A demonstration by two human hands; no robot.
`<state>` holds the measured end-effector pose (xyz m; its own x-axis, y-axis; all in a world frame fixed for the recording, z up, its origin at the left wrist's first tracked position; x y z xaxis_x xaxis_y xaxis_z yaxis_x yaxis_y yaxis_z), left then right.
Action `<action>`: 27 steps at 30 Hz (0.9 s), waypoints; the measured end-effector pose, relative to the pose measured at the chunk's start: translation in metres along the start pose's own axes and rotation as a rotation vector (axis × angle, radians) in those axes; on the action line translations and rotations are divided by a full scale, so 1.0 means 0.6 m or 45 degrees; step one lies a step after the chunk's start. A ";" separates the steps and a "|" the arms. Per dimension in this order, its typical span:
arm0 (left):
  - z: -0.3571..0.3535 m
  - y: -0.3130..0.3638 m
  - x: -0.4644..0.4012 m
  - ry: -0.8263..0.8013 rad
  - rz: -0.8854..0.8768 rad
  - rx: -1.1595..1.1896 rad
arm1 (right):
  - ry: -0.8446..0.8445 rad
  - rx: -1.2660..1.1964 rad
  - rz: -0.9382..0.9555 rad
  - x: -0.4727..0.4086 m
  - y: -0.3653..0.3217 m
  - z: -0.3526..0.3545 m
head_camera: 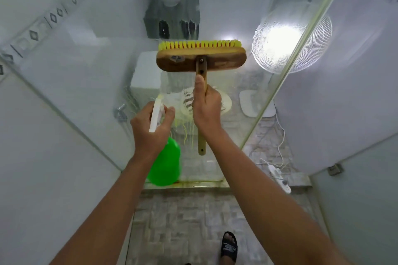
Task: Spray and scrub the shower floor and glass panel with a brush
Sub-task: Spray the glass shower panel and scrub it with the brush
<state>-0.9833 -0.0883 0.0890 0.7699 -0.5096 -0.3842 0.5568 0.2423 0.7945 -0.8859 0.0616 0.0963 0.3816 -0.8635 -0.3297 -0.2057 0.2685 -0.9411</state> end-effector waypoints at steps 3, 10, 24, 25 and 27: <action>0.002 0.002 -0.004 0.019 -0.004 0.024 | -0.060 0.062 -0.066 0.030 0.061 0.015; 0.011 -0.013 0.000 0.055 0.011 0.010 | -0.057 0.211 -0.502 0.149 0.231 0.071; 0.051 0.014 -0.012 0.131 0.075 0.046 | -0.110 0.121 0.073 -0.034 -0.096 -0.034; 0.058 0.018 -0.012 0.150 0.070 0.041 | -0.125 0.170 0.073 -0.029 -0.089 -0.038; 0.070 0.024 -0.011 0.186 0.060 0.033 | -0.143 0.247 0.034 -0.007 -0.049 -0.038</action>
<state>-0.9935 -0.1163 0.1231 0.8333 -0.3718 -0.4091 0.5121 0.2406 0.8245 -0.9021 0.0475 0.1271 0.4787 -0.8048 -0.3509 -0.0439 0.3772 -0.9251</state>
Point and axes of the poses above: each hand's wrist, its own x-axis away from the middle knuckle, its own z-axis out of the back of the hand, y = z × x, the point moved 7 cm from there along -x, towards the middle knuckle, and after that the axes turned 11 degrees about -x, right-handed, at the moved point
